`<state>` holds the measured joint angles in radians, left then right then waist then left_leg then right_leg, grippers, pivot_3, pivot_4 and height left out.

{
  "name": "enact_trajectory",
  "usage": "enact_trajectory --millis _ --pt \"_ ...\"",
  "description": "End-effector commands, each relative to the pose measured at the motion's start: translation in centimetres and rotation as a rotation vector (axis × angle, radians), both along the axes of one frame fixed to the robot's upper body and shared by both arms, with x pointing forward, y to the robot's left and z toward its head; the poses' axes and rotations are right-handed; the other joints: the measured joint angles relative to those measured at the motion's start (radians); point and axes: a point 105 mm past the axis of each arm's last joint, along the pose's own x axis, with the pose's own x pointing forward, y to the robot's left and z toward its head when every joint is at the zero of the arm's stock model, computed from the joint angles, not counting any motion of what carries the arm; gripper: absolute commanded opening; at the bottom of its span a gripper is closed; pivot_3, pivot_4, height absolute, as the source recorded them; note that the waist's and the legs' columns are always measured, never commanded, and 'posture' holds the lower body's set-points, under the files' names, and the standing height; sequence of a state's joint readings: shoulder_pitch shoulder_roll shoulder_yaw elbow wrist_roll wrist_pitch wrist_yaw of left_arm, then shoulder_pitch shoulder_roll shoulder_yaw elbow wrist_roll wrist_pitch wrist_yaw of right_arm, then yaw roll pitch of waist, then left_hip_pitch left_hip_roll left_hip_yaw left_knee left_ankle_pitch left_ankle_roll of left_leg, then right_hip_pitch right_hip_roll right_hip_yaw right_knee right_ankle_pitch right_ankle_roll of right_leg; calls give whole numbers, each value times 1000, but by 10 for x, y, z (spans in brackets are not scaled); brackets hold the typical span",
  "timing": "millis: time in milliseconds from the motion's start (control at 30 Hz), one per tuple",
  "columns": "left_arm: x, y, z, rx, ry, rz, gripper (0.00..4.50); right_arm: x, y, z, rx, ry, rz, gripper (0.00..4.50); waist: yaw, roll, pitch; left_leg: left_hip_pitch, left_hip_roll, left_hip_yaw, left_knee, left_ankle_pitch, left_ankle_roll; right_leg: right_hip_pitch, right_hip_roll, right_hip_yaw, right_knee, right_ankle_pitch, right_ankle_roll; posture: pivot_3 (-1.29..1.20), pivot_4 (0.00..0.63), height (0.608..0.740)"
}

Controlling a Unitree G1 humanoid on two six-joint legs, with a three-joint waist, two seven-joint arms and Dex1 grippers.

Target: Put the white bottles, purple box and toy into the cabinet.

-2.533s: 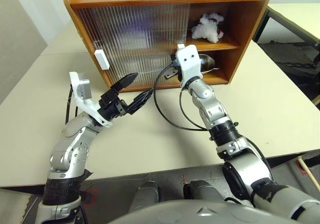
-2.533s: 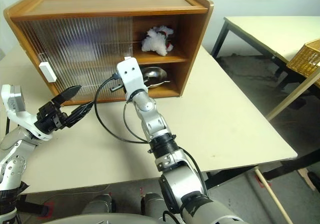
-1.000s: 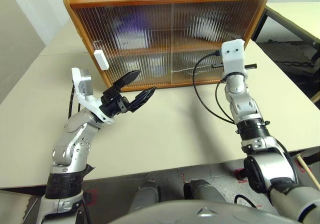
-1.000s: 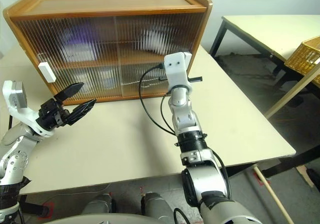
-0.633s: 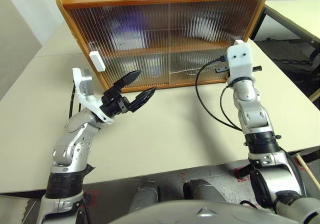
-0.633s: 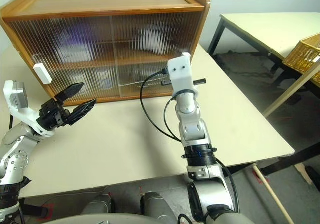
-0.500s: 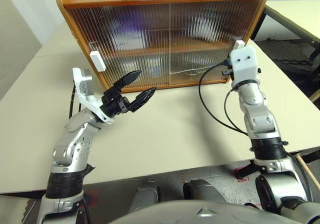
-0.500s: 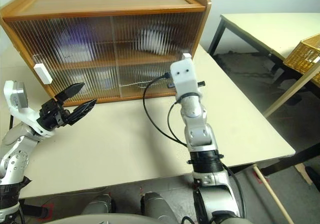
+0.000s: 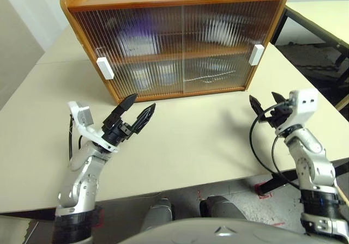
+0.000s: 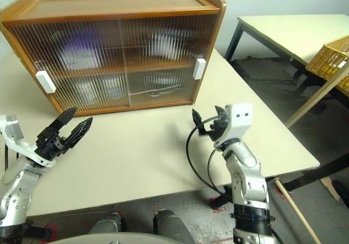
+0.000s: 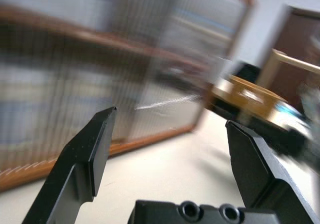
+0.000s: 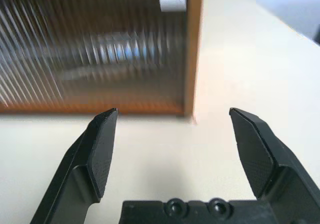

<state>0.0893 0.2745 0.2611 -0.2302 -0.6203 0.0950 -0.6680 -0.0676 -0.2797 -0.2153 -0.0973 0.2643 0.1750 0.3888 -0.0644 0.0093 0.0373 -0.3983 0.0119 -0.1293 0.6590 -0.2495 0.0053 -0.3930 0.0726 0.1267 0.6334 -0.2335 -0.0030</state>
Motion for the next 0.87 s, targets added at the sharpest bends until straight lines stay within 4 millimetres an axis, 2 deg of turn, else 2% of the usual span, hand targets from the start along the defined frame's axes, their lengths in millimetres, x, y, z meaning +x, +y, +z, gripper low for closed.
enact_trajectory --millis 33,200,433,700,867 --pt "0 23 -20 50 42 253 4500 -5 6 5 -10 -53 6 4474 -3 0 1 0 0 0 0 0 0 0 0 0 0 0 0 -110 69 740" --pt "-15 31 -45 107 114 453 4500 -13 8 -3 -18 -59 12 4474 -7 -4 5 2 -1 0 0 -1 -1 2 0 1 0 -1 1 -107 70 740" --pt "-38 45 -66 187 173 600 4500 -19 5 -11 -29 -56 -11 4474 -7 -7 7 1 -1 0 0 -3 -6 1 0 1 -1 -4 0 -114 61 740" --pt "-46 50 -70 219 181 624 4500 -27 -1 -22 -23 -42 -25 4474 -6 -8 8 0 -1 -1 -1 -6 -8 0 0 1 -1 -7 0 -113 66 740" --pt "-44 56 -68 218 163 652 4500 -26 4 -29 -10 -45 -19 4474 -5 -8 5 1 -1 -1 -1 -6 -8 0 0 1 0 -7 0 -94 35 740"
